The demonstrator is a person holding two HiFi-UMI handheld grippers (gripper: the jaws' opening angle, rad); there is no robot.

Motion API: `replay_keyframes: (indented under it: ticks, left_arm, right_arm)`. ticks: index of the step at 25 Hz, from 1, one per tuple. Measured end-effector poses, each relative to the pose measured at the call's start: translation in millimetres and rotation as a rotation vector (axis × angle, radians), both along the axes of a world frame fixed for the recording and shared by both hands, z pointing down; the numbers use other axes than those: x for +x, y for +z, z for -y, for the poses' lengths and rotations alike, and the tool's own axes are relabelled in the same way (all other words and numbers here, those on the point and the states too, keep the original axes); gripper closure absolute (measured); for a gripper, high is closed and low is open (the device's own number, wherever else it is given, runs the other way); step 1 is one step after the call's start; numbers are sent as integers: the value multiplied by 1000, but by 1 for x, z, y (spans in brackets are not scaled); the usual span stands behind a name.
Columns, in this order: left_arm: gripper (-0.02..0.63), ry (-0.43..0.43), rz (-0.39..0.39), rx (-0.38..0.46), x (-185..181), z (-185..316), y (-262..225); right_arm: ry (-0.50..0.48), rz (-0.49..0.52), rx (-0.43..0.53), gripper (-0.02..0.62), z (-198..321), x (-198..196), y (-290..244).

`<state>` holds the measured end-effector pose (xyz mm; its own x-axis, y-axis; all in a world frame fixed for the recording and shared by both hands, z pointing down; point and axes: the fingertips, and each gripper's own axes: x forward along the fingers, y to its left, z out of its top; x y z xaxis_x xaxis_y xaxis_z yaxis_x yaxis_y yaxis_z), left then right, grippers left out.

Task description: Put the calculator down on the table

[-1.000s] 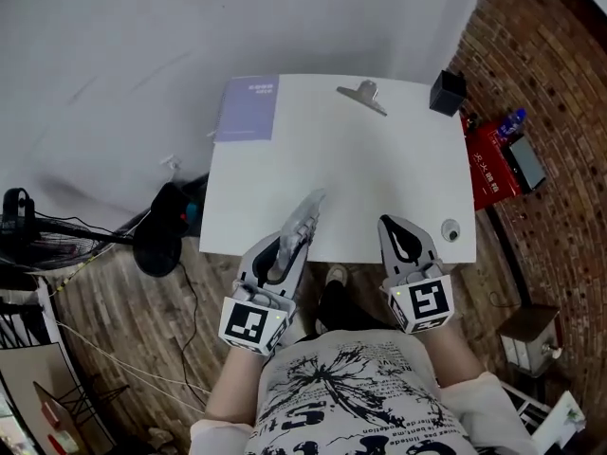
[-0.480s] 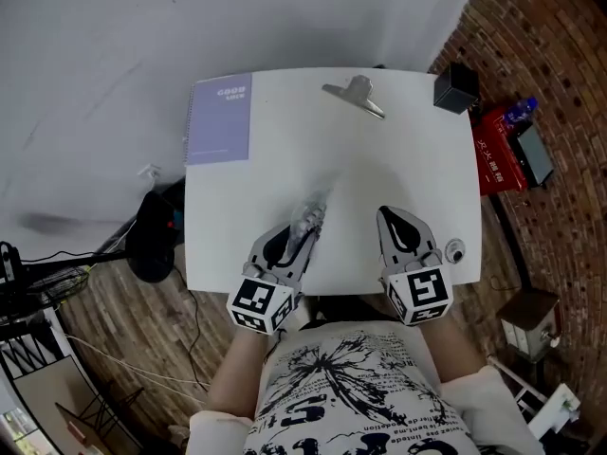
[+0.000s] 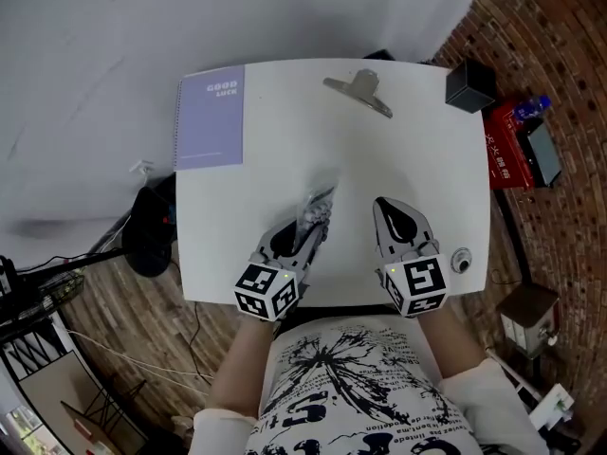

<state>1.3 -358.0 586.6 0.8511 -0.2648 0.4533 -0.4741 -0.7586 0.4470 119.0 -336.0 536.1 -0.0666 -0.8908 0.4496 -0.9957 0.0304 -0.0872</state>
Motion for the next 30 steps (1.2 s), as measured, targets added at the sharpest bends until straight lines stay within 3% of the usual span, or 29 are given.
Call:
replay_keyframes:
  ticks: [5, 9, 13, 20, 25, 30]
  left_arm:
    - [462, -70, -17, -151, 1, 18, 11]
    - [448, -130, 23, -251, 0, 35, 24]
    - [433, -141, 96, -246, -1, 41, 34]
    - [416, -177, 135, -268, -9, 45, 43]
    - [405, -199, 225, -232, -22, 53, 52]
    - [407, -179, 238, -211, -24, 53, 51]
  right_arm:
    - [-8, -1, -5, 580, 12, 0, 5]
    - [10, 0, -16, 580, 16, 7, 8]
    - [8, -4, -17, 580, 20, 10, 8]
    - [-5, -6, -23, 580, 25, 9, 9]
    - [-2, -5, -21, 581, 28, 9, 9]
    - [0, -10, -19, 580, 28, 7, 7]
